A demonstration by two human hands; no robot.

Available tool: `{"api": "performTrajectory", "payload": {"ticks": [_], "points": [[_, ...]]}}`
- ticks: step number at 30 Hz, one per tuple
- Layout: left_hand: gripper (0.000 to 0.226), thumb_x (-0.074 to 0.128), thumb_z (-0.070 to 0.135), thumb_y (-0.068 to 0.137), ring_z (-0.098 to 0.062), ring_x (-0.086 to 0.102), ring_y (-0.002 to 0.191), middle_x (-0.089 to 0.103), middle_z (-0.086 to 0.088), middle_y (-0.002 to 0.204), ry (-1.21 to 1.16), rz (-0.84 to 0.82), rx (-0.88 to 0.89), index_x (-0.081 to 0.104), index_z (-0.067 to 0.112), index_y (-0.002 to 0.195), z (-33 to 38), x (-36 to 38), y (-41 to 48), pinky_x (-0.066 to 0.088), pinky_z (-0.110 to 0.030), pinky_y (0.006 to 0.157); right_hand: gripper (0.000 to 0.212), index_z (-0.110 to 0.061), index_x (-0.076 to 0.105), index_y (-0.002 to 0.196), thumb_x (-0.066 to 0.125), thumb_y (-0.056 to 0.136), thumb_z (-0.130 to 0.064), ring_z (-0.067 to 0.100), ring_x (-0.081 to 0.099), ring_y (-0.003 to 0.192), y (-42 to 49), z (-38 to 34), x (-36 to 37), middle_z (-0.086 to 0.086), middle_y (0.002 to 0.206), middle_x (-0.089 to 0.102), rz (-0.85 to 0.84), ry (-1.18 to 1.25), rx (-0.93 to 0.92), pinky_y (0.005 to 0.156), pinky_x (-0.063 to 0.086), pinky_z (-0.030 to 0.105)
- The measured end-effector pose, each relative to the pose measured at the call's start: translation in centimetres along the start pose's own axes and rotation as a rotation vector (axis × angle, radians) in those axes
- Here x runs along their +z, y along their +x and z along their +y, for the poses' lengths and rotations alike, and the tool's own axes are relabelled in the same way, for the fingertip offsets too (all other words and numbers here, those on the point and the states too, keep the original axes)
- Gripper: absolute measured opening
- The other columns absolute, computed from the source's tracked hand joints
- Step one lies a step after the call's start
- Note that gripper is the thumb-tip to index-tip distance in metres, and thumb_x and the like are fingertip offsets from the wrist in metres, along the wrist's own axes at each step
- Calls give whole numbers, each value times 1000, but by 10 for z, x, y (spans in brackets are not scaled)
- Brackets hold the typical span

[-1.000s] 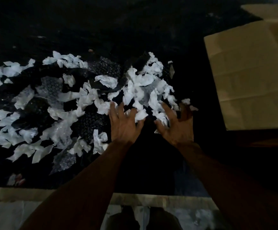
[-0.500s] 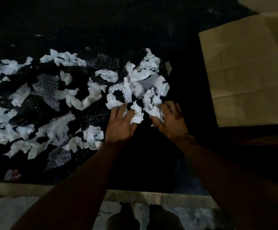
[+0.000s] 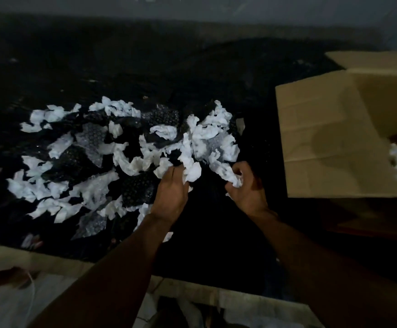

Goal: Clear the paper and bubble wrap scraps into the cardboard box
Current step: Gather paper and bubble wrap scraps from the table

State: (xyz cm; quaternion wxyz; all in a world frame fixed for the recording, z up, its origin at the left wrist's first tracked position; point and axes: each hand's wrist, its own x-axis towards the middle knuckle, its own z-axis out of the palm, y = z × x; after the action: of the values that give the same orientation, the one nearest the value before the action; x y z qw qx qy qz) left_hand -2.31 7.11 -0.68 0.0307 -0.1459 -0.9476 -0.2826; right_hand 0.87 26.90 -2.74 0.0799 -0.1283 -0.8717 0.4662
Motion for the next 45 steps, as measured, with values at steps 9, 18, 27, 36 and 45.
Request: {"api": "performTrajectory", "payload": {"ticks": [9,18,27,36,45], "points": [[55,33,43,87,-36,61,99,63,-19,110,-49,97,69,55,3,118,27,-77,9,49,-40,85,37,-17,67,119,64,84,-3,18,63,104,-6,-63,-18,7,111,65,120,238,-128,93,51,30],[51,36,59,93,-25,62,101,66,-4,108,-87,174,67,60,20,112,67,-139,0,48,-33,83,33,-19,71,111,78,79,-26,6,66,98,-29,-139,-90,-2,106,71,189,394,-206,88,53,26],[46,36,56,89,-17,61,80,58,2,93,-105,230,373,60,17,96,174,-152,18,49,-34,71,27,-22,69,107,76,81,-23,12,70,86,-50,-137,-219,-4,94,73,371,394,-264,74,57,27],[28,53,46,87,0,50,78,47,14,94,-145,56,633,53,23,103,350,-69,57,38,-18,67,40,-27,62,122,72,83,-33,2,67,97,-54,-48,-377,-10,110,70,529,283,-247,79,57,23],[51,61,44,87,-11,48,109,44,4,127,-92,-110,568,42,23,129,465,38,71,41,-29,94,42,-39,54,112,78,78,-36,-12,52,90,-43,50,-485,-26,103,54,478,33,-151,69,38,3]]}}
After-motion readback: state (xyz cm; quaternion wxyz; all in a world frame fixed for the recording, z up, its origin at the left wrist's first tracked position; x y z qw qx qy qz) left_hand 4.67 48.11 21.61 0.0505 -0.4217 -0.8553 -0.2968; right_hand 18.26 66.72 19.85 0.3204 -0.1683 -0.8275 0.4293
